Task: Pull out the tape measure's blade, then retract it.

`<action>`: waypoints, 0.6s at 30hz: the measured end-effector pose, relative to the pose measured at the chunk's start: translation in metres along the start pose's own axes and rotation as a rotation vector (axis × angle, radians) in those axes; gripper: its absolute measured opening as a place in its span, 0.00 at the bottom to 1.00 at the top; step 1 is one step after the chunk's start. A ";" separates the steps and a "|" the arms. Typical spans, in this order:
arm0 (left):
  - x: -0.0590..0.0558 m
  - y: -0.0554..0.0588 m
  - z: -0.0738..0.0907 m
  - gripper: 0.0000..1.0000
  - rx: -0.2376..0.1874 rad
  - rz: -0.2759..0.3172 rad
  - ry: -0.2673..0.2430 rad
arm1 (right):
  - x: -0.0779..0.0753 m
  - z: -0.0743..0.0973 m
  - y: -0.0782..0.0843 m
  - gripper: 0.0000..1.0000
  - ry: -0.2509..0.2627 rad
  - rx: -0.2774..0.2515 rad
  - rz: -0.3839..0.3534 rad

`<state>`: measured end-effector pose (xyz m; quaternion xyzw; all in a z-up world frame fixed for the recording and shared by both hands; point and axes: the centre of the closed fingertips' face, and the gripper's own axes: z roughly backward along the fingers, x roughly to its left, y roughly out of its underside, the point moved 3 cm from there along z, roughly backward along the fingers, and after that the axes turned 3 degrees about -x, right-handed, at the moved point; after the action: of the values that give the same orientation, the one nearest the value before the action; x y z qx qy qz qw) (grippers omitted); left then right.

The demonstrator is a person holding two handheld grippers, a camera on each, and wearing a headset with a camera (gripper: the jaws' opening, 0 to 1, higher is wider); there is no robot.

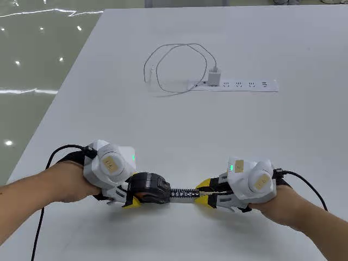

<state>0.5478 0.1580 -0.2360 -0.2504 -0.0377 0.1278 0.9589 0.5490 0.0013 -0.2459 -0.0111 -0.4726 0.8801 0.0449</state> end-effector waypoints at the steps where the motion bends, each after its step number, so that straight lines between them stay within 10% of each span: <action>1: 0.000 0.000 0.000 0.27 0.000 0.000 0.000 | 0.000 0.002 0.001 0.08 0.001 0.001 -0.001; 18: -0.001 0.000 0.000 0.27 0.004 0.000 -0.002 | -0.002 0.022 0.012 0.08 0.022 0.028 -0.002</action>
<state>0.5469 0.1578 -0.2356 -0.2483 -0.0384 0.1282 0.9594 0.5489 -0.0238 -0.2438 -0.0196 -0.4597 0.8864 0.0512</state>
